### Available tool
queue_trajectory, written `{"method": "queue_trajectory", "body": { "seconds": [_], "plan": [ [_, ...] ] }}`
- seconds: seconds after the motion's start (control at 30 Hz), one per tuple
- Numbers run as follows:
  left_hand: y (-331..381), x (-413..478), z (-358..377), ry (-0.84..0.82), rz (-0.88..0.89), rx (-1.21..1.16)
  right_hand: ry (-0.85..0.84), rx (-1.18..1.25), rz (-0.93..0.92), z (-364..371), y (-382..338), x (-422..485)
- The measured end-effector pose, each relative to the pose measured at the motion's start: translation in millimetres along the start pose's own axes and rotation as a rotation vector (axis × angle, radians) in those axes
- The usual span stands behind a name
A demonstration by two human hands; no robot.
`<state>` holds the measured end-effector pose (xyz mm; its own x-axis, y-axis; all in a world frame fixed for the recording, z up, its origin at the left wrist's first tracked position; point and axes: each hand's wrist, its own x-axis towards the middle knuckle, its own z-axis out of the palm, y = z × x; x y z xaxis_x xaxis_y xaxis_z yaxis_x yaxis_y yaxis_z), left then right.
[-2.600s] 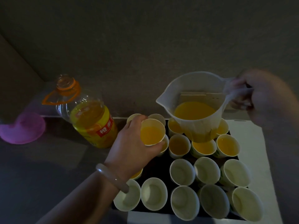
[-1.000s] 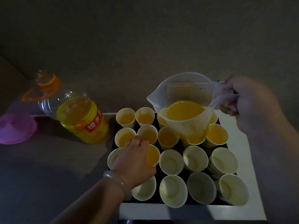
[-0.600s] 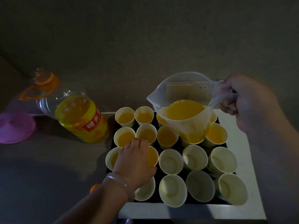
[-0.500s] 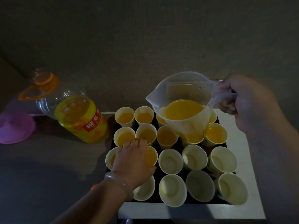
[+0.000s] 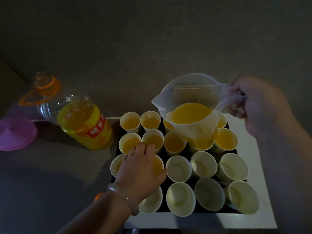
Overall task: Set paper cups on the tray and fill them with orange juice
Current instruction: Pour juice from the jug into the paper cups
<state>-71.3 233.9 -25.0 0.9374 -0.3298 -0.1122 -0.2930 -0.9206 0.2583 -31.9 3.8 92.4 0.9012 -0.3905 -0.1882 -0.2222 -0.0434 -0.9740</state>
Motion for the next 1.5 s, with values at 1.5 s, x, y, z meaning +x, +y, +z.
{"method": "queue_trajectory", "body": {
  "seconds": [1.5],
  "plan": [
    [41.7,6.3,-28.5,0.147,0.002,-0.285,0.136,-0.061,0.052,-19.4,-4.2,4.4]
  ]
}}
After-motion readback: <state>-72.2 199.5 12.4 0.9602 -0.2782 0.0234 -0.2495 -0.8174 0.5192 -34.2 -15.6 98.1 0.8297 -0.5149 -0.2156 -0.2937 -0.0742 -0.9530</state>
